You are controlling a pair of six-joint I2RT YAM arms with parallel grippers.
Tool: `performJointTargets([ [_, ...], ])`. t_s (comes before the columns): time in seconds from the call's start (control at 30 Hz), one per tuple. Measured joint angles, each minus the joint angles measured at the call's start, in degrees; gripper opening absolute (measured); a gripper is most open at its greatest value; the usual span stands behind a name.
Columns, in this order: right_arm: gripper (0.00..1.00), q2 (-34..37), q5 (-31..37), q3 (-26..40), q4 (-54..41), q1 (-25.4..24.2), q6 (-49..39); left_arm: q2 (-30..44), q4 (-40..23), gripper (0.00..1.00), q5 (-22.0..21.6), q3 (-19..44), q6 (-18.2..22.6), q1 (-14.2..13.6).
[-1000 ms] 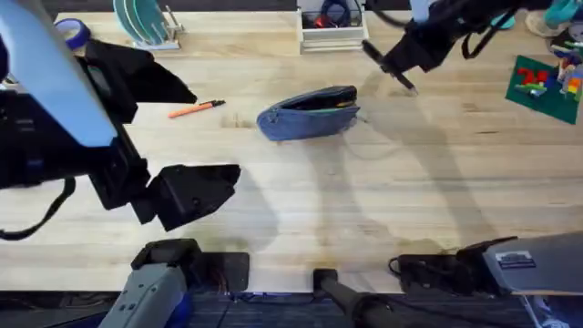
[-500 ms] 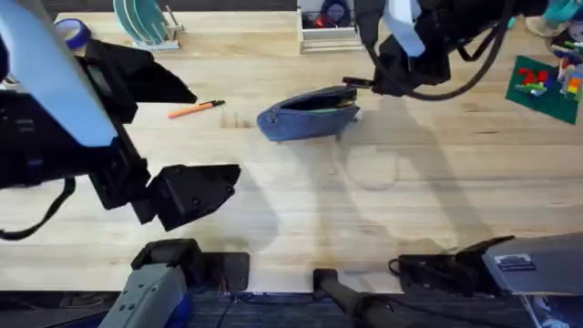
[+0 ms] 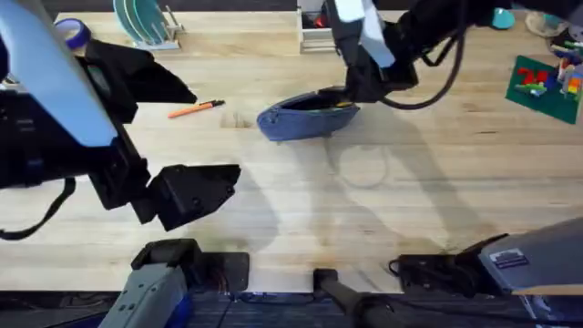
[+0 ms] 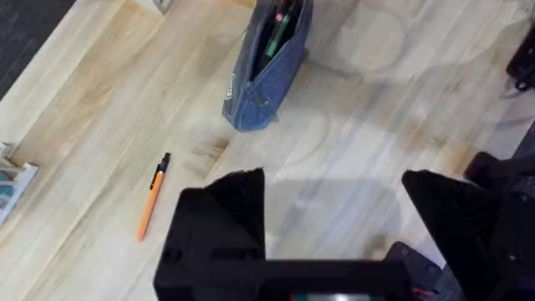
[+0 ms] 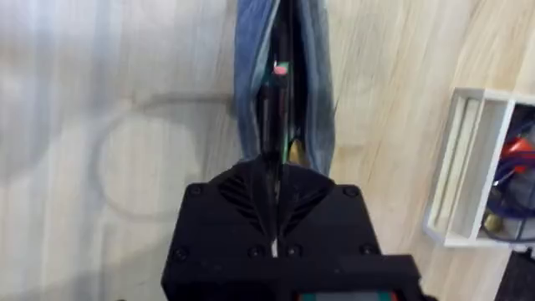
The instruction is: Unzip the bag, pick up the pens from the table one at a time and place them inside, then zip the bag closed.
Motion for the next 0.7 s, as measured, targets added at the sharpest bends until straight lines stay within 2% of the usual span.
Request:
performJointTargets([
  [0.47, 0.033, 4.25, -0.85, 0.00, 6.68, 2.07, -0.21, 0.00, -0.01, 0.994, 0.01, 0.00, 0.00, 0.00],
  [0.7, 0.040, 5.66, -4.50, 0.00, 7.14, 2.69, -0.21, 0.00, 0.01, 0.994, 0.00, 0.00, 0.00, 0.00],
])
